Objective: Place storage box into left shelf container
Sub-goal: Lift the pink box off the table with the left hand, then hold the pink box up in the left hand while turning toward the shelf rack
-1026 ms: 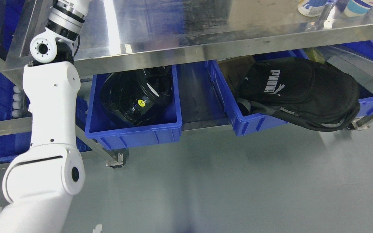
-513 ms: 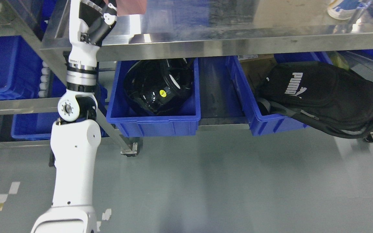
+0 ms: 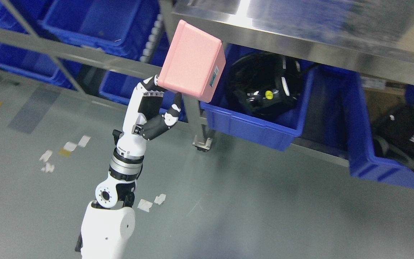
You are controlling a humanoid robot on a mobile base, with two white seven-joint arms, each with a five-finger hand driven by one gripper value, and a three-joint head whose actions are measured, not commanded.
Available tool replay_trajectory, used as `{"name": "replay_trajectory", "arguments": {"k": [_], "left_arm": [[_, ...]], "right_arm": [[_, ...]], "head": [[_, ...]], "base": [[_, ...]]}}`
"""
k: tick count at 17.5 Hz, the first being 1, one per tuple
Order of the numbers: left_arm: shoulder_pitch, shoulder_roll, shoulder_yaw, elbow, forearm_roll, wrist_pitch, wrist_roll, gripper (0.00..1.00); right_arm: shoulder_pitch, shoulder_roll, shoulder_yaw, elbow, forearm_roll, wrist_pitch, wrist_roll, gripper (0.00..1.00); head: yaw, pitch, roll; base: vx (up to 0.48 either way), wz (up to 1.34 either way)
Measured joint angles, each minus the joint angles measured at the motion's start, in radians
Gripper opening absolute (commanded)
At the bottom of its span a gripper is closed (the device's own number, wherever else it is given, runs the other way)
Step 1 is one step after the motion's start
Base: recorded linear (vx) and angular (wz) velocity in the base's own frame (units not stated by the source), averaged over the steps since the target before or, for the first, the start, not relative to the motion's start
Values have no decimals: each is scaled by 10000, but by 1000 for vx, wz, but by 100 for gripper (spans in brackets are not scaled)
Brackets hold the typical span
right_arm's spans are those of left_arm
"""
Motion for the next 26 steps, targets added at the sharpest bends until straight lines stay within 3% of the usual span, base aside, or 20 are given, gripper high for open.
{"name": "replay_trajectory", "arguments": {"k": [12, 26], "left_arm": [[2774, -21, -365, -1215, 50, -934, -7, 3], [3677, -31, 805, -1247, 61, -1114, -2, 5]], "right_arm": [[-7, 0, 0, -1, 0, 30, -17, 100], [-6, 0, 0, -1, 0, -5, 57, 100]], "head": [[0, 7, 0], [0, 7, 0]], "base": [[102, 1368], [527, 265]]}}
